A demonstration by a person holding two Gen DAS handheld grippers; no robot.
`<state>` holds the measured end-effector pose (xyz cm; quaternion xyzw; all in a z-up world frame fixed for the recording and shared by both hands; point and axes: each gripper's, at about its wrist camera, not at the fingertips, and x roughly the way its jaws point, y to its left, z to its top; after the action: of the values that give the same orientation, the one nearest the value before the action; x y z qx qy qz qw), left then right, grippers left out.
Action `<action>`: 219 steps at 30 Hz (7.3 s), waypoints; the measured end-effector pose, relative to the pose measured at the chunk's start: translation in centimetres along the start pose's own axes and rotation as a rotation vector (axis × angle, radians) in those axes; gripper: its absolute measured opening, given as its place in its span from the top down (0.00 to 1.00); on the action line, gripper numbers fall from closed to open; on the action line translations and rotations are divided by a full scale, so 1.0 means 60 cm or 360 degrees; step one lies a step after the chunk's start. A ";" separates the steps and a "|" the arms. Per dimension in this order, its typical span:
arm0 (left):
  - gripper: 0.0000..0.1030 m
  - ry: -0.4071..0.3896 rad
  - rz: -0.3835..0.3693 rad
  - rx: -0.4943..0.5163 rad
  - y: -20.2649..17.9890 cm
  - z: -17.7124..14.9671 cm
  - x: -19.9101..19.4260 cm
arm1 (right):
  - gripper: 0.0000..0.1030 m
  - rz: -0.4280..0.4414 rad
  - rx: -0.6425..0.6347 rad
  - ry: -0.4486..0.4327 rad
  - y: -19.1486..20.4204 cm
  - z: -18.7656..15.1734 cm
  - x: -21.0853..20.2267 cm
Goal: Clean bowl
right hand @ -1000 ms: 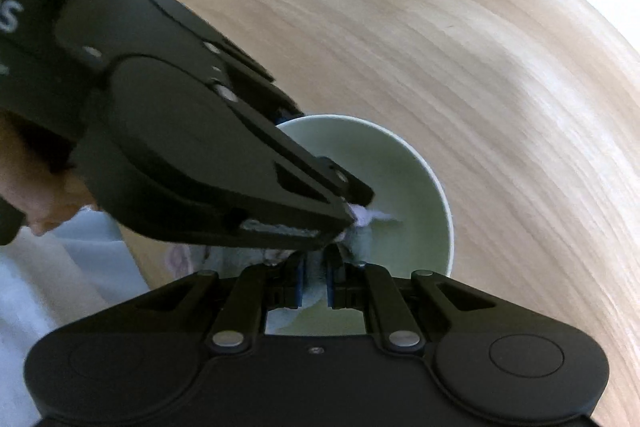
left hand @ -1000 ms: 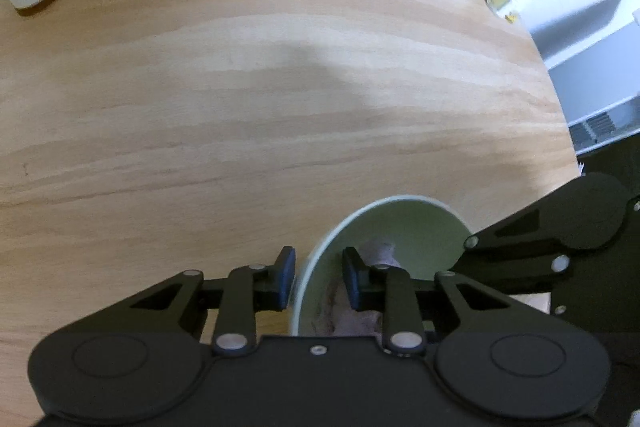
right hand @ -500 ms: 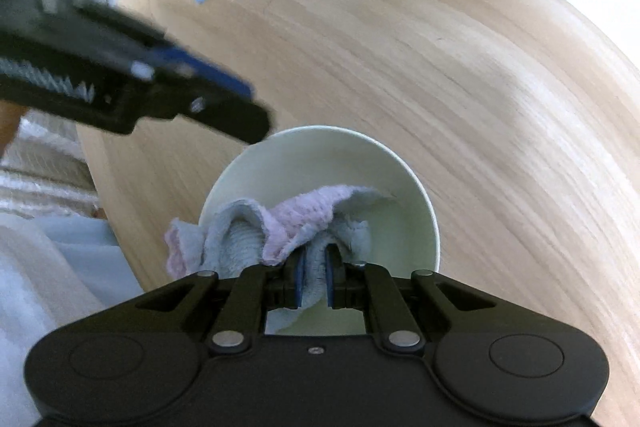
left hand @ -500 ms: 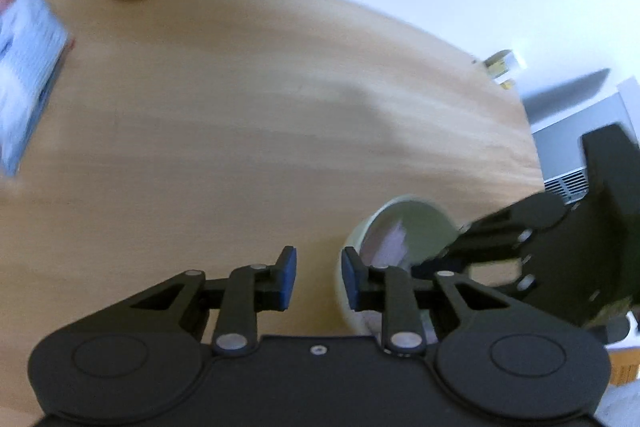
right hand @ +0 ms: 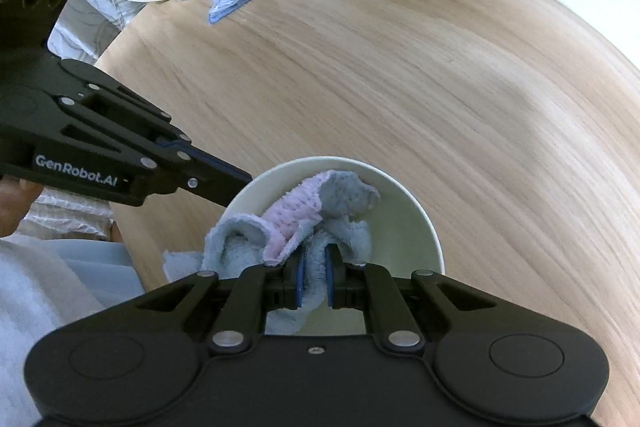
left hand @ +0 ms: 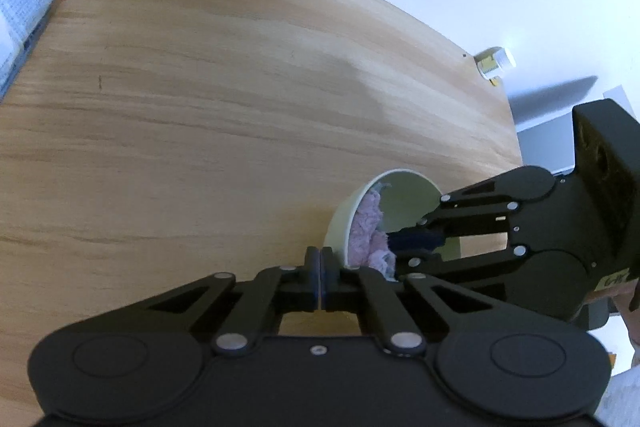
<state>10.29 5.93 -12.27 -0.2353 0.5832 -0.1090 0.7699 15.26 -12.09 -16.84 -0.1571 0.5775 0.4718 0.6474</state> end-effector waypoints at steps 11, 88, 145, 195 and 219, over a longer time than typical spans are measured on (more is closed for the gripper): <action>0.89 -0.0032 -0.0046 -0.0058 -0.001 -0.003 -0.032 | 0.89 0.0099 0.0038 -0.0098 0.010 -0.009 -0.043; 0.90 0.0130 0.0084 0.0225 -0.039 0.008 -0.008 | 0.89 -0.0551 -0.0457 -0.0220 0.092 -0.006 -0.011; 0.93 0.0038 0.0264 0.0122 -0.068 0.020 0.073 | 0.89 -0.0124 0.0791 -0.0823 -0.104 -0.144 -0.167; 0.87 -0.0325 0.0364 0.0623 -0.154 -0.001 0.002 | 0.89 0.0565 0.0851 0.0003 -0.208 -0.014 0.017; 0.87 -0.0366 0.0359 0.0606 -0.162 0.013 -0.002 | 0.88 0.0489 0.0703 -0.0086 -0.192 0.040 -0.024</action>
<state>12.05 -2.22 -7.23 -0.0303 0.4833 -0.1028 0.8688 25.99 -16.75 -18.80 0.0901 0.6660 0.4312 0.6019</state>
